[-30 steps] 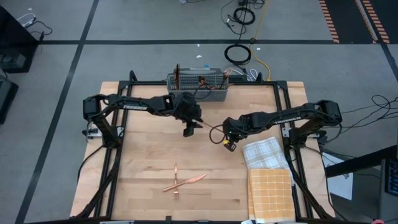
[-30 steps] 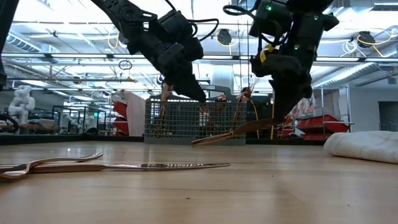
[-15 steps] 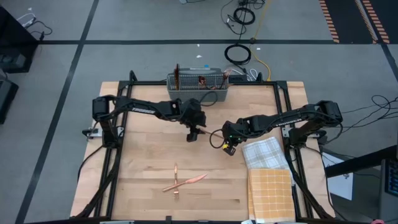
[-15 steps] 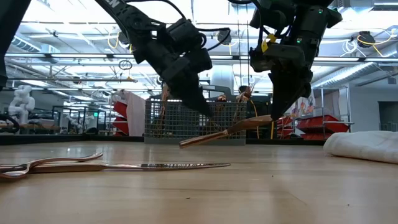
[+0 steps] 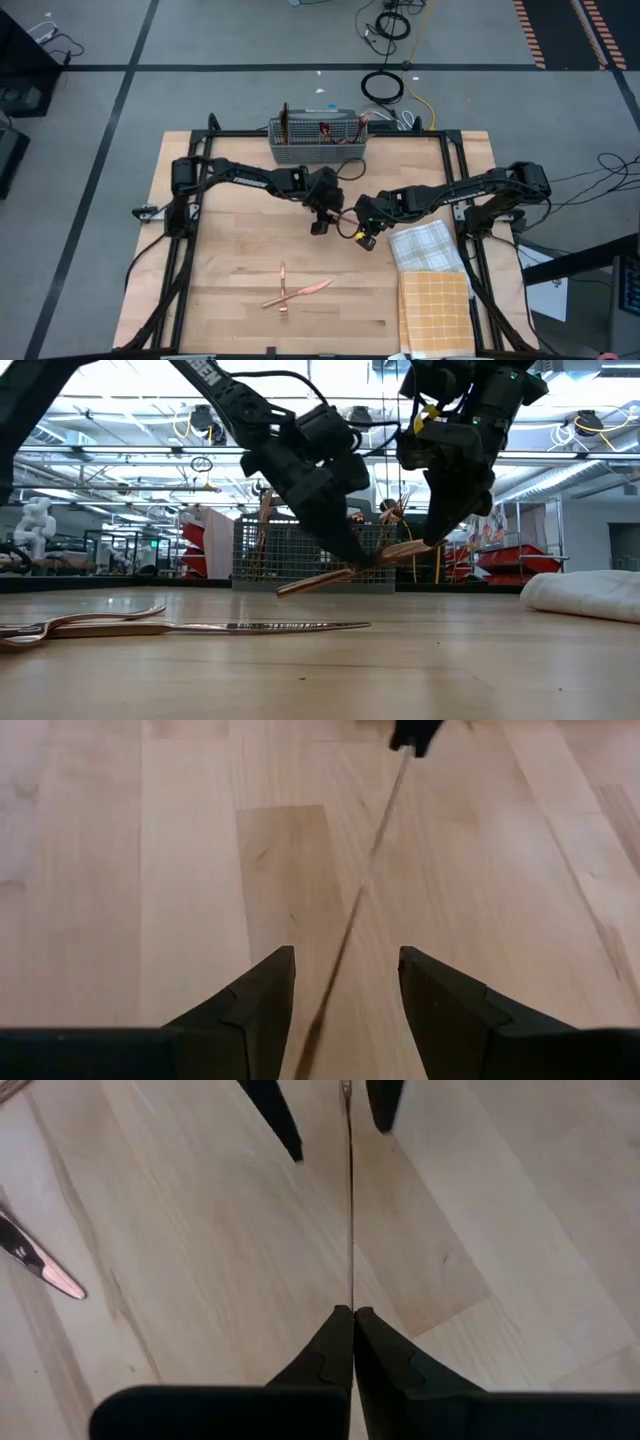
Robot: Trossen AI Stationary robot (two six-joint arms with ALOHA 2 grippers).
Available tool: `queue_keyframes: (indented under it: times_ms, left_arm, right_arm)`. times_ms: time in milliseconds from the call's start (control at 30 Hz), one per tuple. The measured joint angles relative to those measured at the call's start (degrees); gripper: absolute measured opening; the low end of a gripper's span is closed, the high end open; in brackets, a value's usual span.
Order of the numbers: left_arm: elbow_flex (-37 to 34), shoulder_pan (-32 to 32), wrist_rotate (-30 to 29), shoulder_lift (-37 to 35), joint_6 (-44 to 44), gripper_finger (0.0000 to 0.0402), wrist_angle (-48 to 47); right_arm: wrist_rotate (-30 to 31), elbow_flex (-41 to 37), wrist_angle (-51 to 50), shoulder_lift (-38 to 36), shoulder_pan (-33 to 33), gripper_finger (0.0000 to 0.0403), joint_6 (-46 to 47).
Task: Sort silverware
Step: Put the top bronze knife into the gray silverware rack
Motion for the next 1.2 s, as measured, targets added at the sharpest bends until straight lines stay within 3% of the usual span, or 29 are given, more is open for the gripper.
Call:
queue_keyframes:
  times_ms: [233,300,400,467,733,833,967,1100,1200]
  left_arm:
    - [4.0,-0.5,0.3,3.3,-1.1,0.0163,-1.1]
    - [4.2,-0.5,0.3,3.4,-1.2,0.0128,-1.1]
    - [4.2,-0.4,0.5,3.4,-1.3,0.0045,-1.1]
    - [4.2,-0.5,1.4,3.4,-1.6,0.0016,-1.5]
    - [4.3,-1.6,-2.2,3.0,-2.8,0.0005,-4.0]
    - [4.3,-1.6,-5.0,2.9,-4.5,0.0004,-6.8]
    - [4.3,-1.1,-9.9,2.8,-6.5,0.0004,-8.8]
    - [4.2,-0.9,-10.0,2.3,-8.1,0.0004,-12.0]
    - [4.2,-0.7,-10.6,0.9,-9.2,0.0004,-12.4]
  right_arm:
    - [0.0,0.0,0.2,0.0,0.0,0.0,0.0]
    - [0.0,0.0,0.2,0.0,0.0,0.0,-0.3]
    - [0.2,0.0,0.2,0.0,0.0,0.0,-0.4]
    - [1.0,0.0,-0.2,0.0,-0.1,0.0,-0.6]
    - [0.9,-0.1,0.6,0.0,0.0,0.0006,-0.6]
    - [-0.4,0.0,0.9,0.0,-0.1,0.0035,-0.4]
    - [-0.6,0.0,0.1,0.0,0.1,0.0105,-0.4]
    - [-0.2,0.0,-3.6,0.0,0.0,0.0172,-0.4]
    - [0.2,0.0,-7.3,0.0,0.7,0.02,-0.5]
